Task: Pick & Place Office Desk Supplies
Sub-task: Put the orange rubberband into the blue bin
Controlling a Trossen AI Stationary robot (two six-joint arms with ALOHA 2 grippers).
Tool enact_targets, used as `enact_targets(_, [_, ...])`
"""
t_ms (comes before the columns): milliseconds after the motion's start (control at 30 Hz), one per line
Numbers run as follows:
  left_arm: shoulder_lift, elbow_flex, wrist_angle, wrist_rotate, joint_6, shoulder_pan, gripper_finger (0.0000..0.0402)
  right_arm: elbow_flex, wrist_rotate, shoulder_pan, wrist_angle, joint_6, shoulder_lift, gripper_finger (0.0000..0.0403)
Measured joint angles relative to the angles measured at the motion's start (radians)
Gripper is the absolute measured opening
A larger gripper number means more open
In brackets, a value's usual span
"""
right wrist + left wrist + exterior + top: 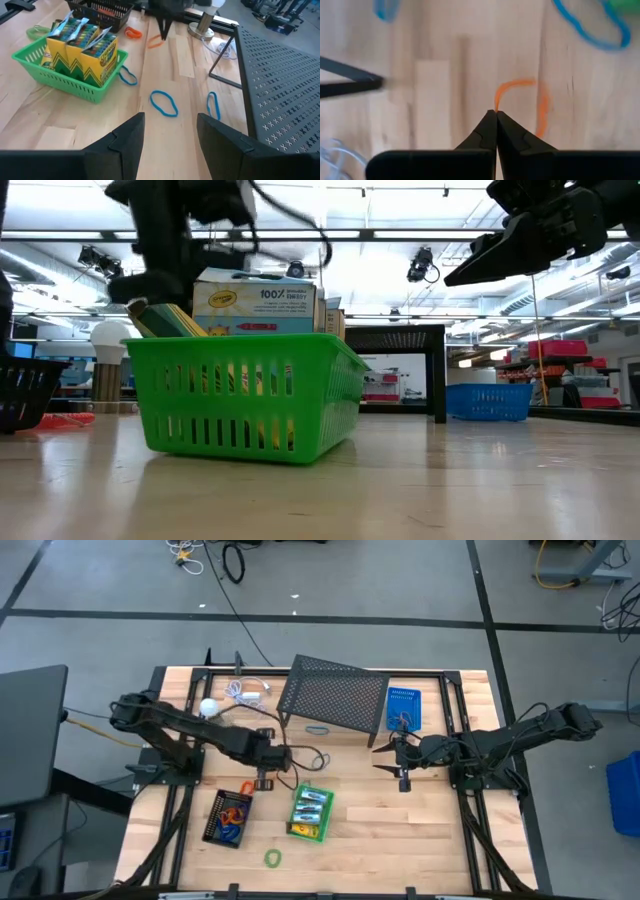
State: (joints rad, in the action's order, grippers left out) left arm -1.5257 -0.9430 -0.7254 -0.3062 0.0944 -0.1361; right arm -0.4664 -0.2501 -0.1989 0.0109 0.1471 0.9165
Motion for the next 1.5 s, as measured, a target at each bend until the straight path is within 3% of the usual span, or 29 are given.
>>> enact_targets(333, [0.152, -0.001, 0.234, -0.092, -0.136, 0.041, 0.0001, 0.000, 0.001, 0.002, -0.112, -0.005, 0.000, 0.0192])
enact_targets(533, [0.178, -0.002, 0.494, -0.102, -0.270, 0.081, 0.0001, 0.000, 0.004, 0.043, -0.192, -0.060, 0.000, 0.0192])
enact_targets(800, [0.150, -0.004, 0.843, 0.070, -0.415, 0.148, 0.0001, 0.000, 0.053, 0.113, -0.340, -0.084, 0.082, 0.0192])
enact_targets(1100, [0.058, -0.005, 1.065, 0.178, -0.462, 0.216, 0.0001, 0.001, 0.120, 0.186, -0.564, -0.092, 0.186, 0.0192])
enact_targets(1500, [-0.049, -0.005, 1.304, 0.278, -0.460, 0.269, 0.0001, 0.001, 0.172, 0.241, -0.591, -0.117, 0.192, 0.0192])
